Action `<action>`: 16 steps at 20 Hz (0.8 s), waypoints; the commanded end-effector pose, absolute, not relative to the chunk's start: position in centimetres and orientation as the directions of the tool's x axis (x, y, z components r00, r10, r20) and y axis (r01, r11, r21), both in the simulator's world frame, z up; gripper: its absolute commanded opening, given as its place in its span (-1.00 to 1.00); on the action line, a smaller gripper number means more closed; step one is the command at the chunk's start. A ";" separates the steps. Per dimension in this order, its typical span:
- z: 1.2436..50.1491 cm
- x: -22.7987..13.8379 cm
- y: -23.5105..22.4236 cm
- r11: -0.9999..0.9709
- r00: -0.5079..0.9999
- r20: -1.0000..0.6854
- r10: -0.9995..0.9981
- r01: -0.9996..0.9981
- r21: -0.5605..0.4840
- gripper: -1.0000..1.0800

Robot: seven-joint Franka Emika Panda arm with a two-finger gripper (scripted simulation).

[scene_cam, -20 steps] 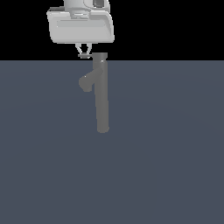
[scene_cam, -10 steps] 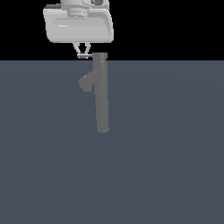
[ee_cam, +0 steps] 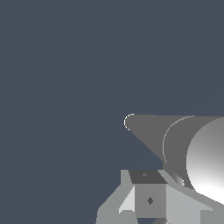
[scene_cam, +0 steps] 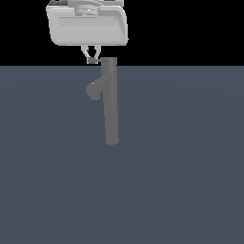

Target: Turn on the faucet by rotating a designated handle.

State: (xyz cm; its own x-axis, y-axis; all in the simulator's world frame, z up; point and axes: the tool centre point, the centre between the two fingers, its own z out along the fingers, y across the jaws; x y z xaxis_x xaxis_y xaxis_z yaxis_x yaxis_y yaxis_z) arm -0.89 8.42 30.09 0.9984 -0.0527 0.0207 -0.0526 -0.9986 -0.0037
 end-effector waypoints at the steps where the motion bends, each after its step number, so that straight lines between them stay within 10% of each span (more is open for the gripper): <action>1: 30.1 -2.6 8.4 -0.999 0.999 0.002 -0.049 -0.049 0.000 -1.00; 16: 30.1 -5.0 3.9 -0.999 0.999 0.002 -0.047 -0.047 0.000 -1.00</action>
